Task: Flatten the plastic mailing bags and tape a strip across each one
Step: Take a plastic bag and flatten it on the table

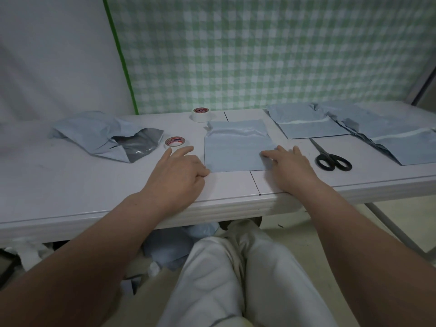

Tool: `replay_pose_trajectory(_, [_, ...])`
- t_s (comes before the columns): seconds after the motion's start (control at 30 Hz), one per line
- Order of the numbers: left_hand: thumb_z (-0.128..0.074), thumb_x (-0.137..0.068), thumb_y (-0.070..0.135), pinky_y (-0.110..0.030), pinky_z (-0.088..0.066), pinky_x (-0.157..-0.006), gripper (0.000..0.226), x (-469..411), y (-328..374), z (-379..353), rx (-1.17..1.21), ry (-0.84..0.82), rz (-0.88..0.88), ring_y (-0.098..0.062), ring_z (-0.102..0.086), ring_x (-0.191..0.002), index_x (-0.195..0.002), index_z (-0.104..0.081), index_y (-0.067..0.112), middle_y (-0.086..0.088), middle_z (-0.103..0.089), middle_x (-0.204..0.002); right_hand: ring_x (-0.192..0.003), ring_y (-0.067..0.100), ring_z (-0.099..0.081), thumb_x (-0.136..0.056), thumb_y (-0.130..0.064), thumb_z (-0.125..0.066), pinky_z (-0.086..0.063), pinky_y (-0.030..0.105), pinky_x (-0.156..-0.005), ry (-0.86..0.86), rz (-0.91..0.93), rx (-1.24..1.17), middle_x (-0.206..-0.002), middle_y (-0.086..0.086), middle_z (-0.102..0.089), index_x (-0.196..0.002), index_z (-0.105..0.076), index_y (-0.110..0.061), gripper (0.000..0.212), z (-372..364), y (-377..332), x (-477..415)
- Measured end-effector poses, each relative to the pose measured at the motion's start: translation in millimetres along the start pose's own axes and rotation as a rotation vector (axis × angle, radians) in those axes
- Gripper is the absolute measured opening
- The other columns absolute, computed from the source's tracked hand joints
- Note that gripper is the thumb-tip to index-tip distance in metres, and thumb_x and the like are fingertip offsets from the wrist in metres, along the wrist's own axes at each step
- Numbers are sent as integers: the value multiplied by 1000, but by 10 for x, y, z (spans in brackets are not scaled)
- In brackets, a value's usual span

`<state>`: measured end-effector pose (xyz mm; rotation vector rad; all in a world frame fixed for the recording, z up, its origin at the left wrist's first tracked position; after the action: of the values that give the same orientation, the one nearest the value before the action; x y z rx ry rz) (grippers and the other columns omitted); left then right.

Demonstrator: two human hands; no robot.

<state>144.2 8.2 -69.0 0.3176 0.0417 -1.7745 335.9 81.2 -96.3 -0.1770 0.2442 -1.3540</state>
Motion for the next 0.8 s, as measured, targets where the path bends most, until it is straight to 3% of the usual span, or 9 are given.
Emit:
replay_pose_trajectory(0.13, [-42,-92,16,-41,-15,-116,38,-10,14,-23,-3,-24,-16,-18,-20,-143,-121,-65,27,10,-56,-132,-115,33,-37,-91,-2,-37,-33,37,-96,59,8,-19,-122,4,-51,-137,-45,-27,53,55,16,20])
replay_pose_trajectory(0.27, [-44,-91,12,-37,-17,-117,37,-11,7,-15,7,4,-47,-20,-24,-142,-117,-68,22,6,-59,-129,-126,35,-33,-91,0,-40,-29,38,-105,83,-17,-34,-134,8,-49,-137,-47,-25,52,62,34,34])
replay_pose_trajectory(0.33, [-45,-90,10,-24,-11,-117,36,-10,26,13,26,39,-72,-19,-28,-140,-115,-70,17,3,-62,-125,-125,33,-35,-89,3,-38,-31,36,-99,133,-26,-57,-132,8,-52,-135,-49,-23,54,86,50,47])
replay_pose_trajectory(0.4, [-43,-90,11,-9,-8,-107,35,-9,11,15,68,34,-72,-20,-36,-136,-110,-72,12,0,-66,-117,-119,30,-40,-85,7,-36,-35,35,-90,217,-29,-75,-123,8,-57,-132,-52,-20,57,146,56,77])
replay_pose_trajectory(0.47, [-38,-86,17,-4,-16,-101,39,-22,-38,20,120,20,-44,-23,-49,-122,-99,-73,7,-5,-69,-105,-121,31,-40,-86,8,-36,-36,35,-89,280,-49,-115,-120,9,-58,-132,-54,-17,55,188,79,108])
replay_pose_trajectory(0.53, [-42,-89,16,-21,-35,-100,33,-82,-174,97,140,91,35,-23,-55,-113,-100,-73,11,-3,-69,-108,-125,32,-40,-88,6,-37,-36,35,-93,309,-62,-143,-122,10,-57,-133,-52,-17,53,185,110,117])
replay_pose_trajectory(0.6, [-49,-90,10,-35,-42,-98,30,-179,-409,183,97,202,148,-27,-54,-116,-112,-70,13,-6,-65,-121,-128,33,-39,-87,2,-40,-35,36,-98,318,-82,-175,-127,13,-55,-135,-51,-21,54,156,158,85])
replay_pose_trajectory(0.7, [-45,-85,1,-44,-46,-93,41,-353,-683,93,6,178,234,-37,-54,-111,-120,-63,9,-15,-63,-116,-128,34,-40,-85,0,-41,-38,41,-99,316,-129,-231,-131,20,-49,-136,-49,-28,58,101,227,35])
replay_pose_trajectory(0.8, [-43,-85,-2,-42,-48,-87,42,-462,-776,-2,-5,167,255,-37,-55,-106,-123,-59,6,-18,-63,-111,-129,34,-40,-85,1,-44,-40,43,-99,341,-117,-236,-130,21,-50,-136,-49,-28,59,103,218,27])
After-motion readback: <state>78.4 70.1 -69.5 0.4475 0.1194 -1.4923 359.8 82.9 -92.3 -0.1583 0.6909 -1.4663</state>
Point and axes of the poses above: each hand's wrist, its own x-axis away from the middle knuckle, its own z-axis out of the back of the hand, y = z × x, the point moved 10 cm from there along -x, towards the middle knuckle
